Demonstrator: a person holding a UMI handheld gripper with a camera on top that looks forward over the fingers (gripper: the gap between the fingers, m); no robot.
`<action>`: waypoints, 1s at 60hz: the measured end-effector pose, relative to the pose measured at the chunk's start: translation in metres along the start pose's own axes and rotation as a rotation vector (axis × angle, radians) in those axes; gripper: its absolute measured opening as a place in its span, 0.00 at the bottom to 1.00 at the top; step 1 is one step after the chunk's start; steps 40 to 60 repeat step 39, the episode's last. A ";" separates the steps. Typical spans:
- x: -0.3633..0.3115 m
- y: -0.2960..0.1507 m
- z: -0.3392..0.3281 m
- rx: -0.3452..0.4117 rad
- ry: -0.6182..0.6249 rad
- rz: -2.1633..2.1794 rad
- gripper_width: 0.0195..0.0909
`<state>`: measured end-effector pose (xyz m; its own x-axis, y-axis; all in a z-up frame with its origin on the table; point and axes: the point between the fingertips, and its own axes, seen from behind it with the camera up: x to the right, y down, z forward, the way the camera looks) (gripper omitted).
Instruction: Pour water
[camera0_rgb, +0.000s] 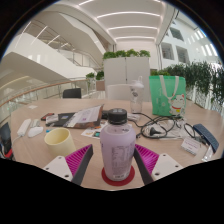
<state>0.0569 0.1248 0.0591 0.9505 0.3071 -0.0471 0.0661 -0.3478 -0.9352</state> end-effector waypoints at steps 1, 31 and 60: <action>-0.001 0.000 -0.004 -0.005 0.006 0.001 0.92; -0.118 -0.008 -0.244 -0.043 0.264 0.089 0.90; -0.153 -0.014 -0.294 -0.042 0.282 0.106 0.91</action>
